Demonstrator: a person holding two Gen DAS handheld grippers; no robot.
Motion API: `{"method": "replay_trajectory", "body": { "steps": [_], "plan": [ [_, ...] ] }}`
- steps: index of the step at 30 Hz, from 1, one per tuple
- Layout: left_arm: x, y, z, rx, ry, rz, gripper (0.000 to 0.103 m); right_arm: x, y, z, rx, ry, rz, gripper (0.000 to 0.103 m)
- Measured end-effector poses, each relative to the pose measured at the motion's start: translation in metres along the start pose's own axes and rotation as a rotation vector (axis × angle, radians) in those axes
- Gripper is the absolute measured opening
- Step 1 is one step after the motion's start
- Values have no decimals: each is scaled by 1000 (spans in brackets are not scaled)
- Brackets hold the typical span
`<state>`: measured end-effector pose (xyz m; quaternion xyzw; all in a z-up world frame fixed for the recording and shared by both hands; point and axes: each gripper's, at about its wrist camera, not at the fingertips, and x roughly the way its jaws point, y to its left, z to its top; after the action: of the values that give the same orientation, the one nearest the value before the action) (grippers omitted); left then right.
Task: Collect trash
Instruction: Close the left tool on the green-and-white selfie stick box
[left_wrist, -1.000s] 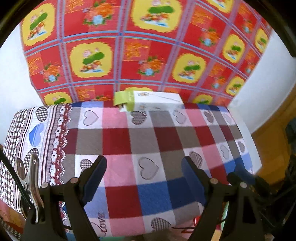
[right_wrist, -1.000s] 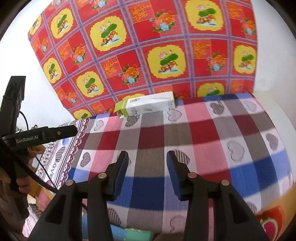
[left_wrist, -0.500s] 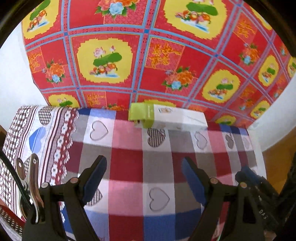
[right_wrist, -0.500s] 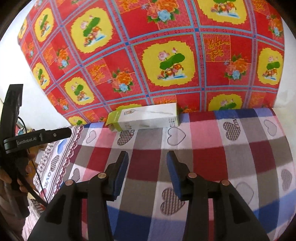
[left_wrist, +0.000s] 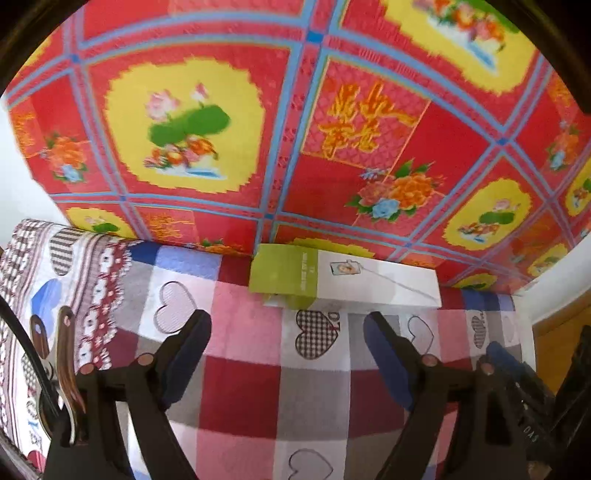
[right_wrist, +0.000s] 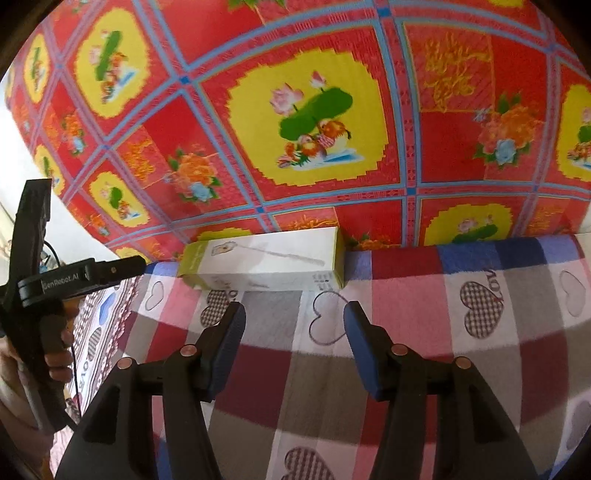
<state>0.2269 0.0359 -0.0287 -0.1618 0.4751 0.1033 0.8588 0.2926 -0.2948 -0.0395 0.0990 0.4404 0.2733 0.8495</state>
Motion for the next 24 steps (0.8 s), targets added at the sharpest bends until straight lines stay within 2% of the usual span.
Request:
{"method": "replay_trajectory", "body": {
  "steps": [4, 10, 19, 24],
  "plan": [
    [25, -3, 6, -5, 30, -13, 91, 23, -7, 10, -4, 23, 4, 59],
    [58, -6, 16, -3, 55, 8, 92, 51, -19, 22, 27, 47, 7, 59],
    [98, 3, 22, -53, 99, 21, 92, 83, -26, 34, 36, 83, 23, 59],
    [107, 6, 20, -77, 102, -45, 95, 97, -22, 35, 6, 108, 24, 61]
  ]
}}
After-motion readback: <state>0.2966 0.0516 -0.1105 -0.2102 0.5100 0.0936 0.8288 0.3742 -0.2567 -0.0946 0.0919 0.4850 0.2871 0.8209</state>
